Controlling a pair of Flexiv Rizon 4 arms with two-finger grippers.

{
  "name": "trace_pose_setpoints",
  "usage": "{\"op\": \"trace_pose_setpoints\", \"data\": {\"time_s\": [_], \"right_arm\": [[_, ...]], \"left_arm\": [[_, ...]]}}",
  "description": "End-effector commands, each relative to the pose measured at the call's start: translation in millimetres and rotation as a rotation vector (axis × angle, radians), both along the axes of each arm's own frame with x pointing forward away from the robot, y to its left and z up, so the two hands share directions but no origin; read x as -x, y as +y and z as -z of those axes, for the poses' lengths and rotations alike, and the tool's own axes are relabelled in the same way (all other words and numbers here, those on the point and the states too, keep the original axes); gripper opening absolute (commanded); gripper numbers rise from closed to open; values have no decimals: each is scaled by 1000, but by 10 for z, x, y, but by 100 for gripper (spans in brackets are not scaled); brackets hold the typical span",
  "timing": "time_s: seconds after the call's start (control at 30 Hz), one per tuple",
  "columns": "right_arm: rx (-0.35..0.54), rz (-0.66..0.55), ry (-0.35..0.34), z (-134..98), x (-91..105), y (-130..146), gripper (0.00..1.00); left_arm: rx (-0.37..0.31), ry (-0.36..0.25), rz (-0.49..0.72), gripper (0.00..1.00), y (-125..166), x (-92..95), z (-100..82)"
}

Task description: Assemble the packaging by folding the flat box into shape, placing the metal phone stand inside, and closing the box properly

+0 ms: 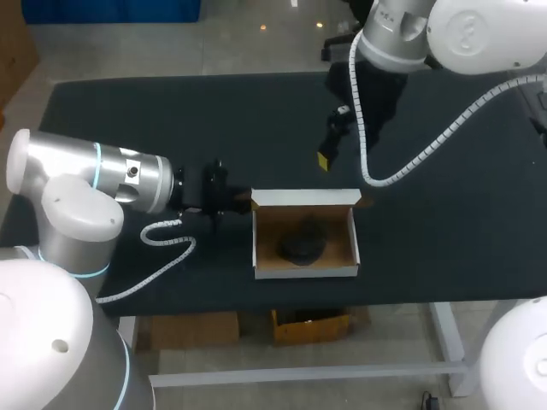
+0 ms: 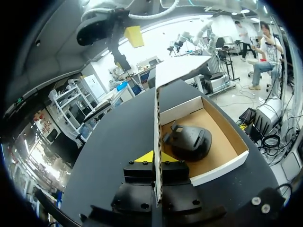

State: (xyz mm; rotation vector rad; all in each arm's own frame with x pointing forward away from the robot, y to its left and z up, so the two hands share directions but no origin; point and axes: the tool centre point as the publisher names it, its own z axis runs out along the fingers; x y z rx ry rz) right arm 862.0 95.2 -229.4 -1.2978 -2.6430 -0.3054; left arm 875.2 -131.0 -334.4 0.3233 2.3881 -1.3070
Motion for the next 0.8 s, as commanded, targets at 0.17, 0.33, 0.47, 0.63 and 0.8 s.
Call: {"op": "trace_pose_setpoints", "data": {"time_s": [0.17,0.33,0.47,0.63,0.8], "right_arm": [[1,-1,3,-12,-3,0,100],[1,-1,3,-12,-3,0,100],[-74,60,101,-35,-32,-18,100],[-76,123,205,-32,27,-42,100],[-49,259,343,31,99,-92,100]], "left_arm": [[7,2,24,0,-6,12,23],[7,-3,28,0,-10,25,32],[8,-17,33,0,4,45,34],[8,-47,45,0,5,64,38],[3,-69,48,0,-2,86,68]]}}
